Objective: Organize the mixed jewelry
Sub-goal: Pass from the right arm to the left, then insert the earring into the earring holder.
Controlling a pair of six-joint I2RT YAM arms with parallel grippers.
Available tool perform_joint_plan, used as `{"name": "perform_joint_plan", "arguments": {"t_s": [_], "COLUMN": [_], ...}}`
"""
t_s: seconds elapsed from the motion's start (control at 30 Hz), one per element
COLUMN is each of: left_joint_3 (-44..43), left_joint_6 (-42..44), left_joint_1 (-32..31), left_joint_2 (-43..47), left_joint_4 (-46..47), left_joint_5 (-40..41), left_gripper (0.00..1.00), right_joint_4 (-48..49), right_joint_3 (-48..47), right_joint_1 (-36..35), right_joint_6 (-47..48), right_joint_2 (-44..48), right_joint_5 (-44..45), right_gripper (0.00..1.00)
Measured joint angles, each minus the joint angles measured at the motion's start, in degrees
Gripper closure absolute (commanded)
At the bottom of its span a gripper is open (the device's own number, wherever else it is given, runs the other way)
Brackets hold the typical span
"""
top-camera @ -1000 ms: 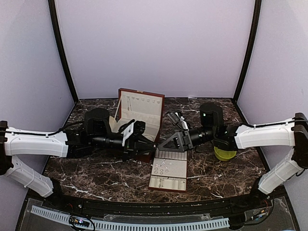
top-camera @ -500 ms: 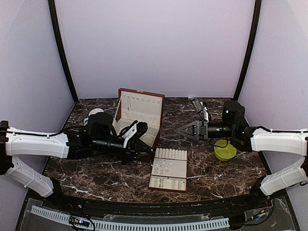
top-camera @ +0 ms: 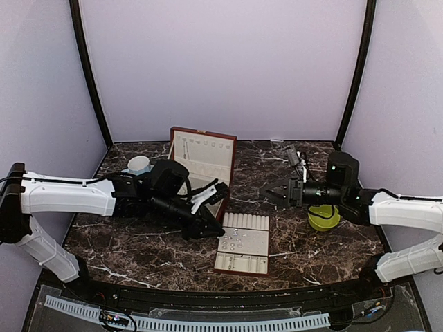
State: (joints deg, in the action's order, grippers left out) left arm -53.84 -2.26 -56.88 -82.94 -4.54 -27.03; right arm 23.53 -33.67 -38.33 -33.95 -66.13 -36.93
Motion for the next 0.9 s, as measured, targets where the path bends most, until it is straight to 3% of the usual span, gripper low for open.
{"name": "perform_joint_plan", "arguments": {"t_s": [0.57, 0.9], "left_joint_3": [-26.77, -31.95], "left_joint_6": [-3.91, -5.05], "left_joint_1": [-3.1, -3.15], "left_joint_2": [-25.86, -32.7], "left_joint_4": [-22.8, -31.52], "left_joint_5": [1.4, 3.32], "left_gripper": [0.86, 0.87], "right_joint_4": [0.02, 0.02], "right_joint_3": [4.2, 5.11], "right_joint_1": [0.0, 0.0], "right_joint_6": [3.37, 4.11], "right_joint_2": [4.07, 4.66], "right_joint_5": [3.56, 4.76], "right_gripper": [0.45, 0.45]}}
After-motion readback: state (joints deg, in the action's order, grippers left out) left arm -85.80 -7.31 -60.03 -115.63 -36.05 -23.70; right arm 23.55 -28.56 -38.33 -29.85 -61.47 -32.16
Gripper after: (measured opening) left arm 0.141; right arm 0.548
